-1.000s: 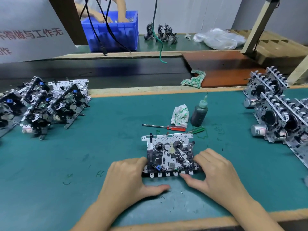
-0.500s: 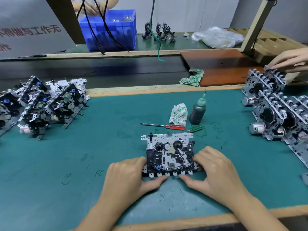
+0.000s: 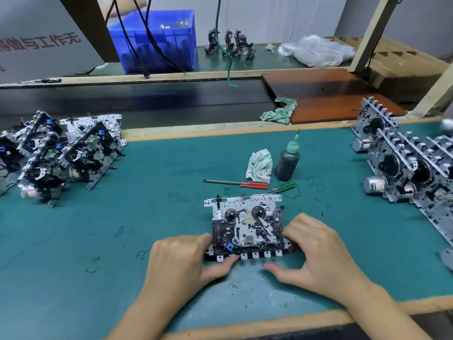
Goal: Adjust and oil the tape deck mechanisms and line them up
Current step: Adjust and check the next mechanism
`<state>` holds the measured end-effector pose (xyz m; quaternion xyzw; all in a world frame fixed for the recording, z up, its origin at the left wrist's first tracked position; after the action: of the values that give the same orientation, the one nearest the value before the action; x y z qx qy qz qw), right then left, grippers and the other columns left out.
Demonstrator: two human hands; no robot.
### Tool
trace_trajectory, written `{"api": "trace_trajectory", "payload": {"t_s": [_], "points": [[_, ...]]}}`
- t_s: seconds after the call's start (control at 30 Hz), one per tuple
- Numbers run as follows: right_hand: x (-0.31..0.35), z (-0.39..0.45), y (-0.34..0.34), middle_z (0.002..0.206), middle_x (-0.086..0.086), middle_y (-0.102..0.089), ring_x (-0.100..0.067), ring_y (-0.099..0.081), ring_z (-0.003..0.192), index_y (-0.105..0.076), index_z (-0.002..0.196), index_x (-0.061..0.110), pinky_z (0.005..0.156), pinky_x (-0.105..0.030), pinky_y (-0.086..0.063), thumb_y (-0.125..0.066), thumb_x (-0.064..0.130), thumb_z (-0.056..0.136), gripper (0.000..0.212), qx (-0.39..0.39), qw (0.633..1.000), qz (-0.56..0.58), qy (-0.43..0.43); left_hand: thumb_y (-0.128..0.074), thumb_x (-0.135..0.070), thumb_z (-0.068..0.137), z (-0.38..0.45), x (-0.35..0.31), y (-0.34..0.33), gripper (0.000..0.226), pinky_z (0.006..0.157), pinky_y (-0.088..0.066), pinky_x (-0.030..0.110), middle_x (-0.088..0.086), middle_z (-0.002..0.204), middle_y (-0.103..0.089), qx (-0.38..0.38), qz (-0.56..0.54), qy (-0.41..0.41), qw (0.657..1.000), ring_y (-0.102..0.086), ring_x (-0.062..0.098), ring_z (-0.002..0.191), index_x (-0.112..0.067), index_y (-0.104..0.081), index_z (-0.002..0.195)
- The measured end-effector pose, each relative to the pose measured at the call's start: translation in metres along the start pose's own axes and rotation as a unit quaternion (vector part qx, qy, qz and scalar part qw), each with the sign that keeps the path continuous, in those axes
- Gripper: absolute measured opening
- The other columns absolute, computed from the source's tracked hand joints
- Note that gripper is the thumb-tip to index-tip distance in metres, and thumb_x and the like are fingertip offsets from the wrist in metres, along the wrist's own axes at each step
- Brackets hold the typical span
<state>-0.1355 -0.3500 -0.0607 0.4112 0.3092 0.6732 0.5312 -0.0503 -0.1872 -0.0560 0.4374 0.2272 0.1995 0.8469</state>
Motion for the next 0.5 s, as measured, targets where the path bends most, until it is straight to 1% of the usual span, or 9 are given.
{"api": "trace_trajectory", "payload": {"t_s": [0.1,0.2,0.27,0.33,0.43,0.5], "points": [[0.0031,0.0003,-0.0013,0.058,0.004,-0.048,-0.016,-0.045,0.058,-0.054,0.06,0.012,0.056,-0.023,-0.032,-0.058,0.054,0.074,0.044,0.0,1.0,-0.021,0.013,-0.055,-0.067,0.068,-0.0005,0.0028,-0.001,0.056,0.031,-0.032,0.022,-0.004,0.038,-0.039,0.024,-0.019,-0.01,0.999,-0.042,0.02,0.032,-0.017,-0.039,0.05],[0.005,0.0004,-0.0006,0.056,0.004,-0.047,-0.017,-0.045,0.057,-0.055,0.059,0.012,0.056,-0.023,-0.03,-0.056,0.053,0.075,0.044,-0.016,0.999,-0.04,0.015,-0.054,-0.078,0.06,0.0012,0.0013,-0.0001,0.06,0.034,-0.031,0.021,-0.005,0.038,-0.038,0.029,-0.011,0.007,1.0,-0.042,0.017,0.033,-0.023,-0.03,0.054],[0.0049,0.0008,0.001,0.056,0.004,-0.047,-0.017,-0.045,0.056,-0.055,0.059,0.011,0.055,-0.024,-0.03,-0.055,0.053,0.076,0.045,-0.025,0.999,-0.044,0.007,-0.054,-0.077,0.059,0.0037,0.0014,0.0021,0.058,0.037,-0.026,0.021,-0.004,0.037,-0.037,0.011,0.006,0.041,0.999,-0.042,0.019,0.032,-0.025,-0.028,0.055],[0.0037,0.0011,0.0031,0.055,0.004,-0.047,-0.017,-0.046,0.054,-0.057,0.059,0.011,0.053,-0.024,-0.032,-0.054,0.053,0.076,0.046,-0.034,0.998,-0.043,-0.005,-0.055,-0.073,0.059,0.0054,0.0011,0.003,0.055,0.04,-0.022,0.02,-0.003,0.037,-0.038,-0.005,0.011,0.058,0.998,-0.042,0.021,0.032,-0.025,-0.03,0.052],[0.0036,0.0015,0.0023,0.056,0.005,-0.048,-0.017,-0.047,0.056,-0.058,0.061,0.012,0.052,-0.025,-0.036,-0.054,0.054,0.075,0.044,-0.026,0.999,-0.033,-0.01,-0.055,-0.074,0.058,0.003,0.0022,0.0008,0.055,0.04,-0.023,0.021,-0.002,0.037,-0.038,0.002,0.015,0.061,0.998,-0.044,0.021,0.033,-0.024,-0.036,0.049],[0.0033,0.0011,-0.0007,0.058,0.005,-0.048,-0.017,-0.047,0.058,-0.057,0.062,0.012,0.056,-0.025,-0.034,-0.056,0.055,0.074,0.045,-0.011,1.0,-0.022,-0.003,-0.052,-0.076,0.057,-0.0001,0.0048,0.0001,0.056,0.04,-0.022,0.021,-0.002,0.036,-0.037,0.007,0.019,0.085,0.996,-0.043,0.022,0.032,-0.024,-0.036,0.049]]}}
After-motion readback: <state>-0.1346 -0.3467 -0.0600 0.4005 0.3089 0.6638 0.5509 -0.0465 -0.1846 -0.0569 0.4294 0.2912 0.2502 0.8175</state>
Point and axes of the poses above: each hand's wrist, its own z-axis towards the middle knuckle, its own y-axis out of the back of the hand, x = y × z, the point moved 8 cm from there along z, towards the middle knuckle
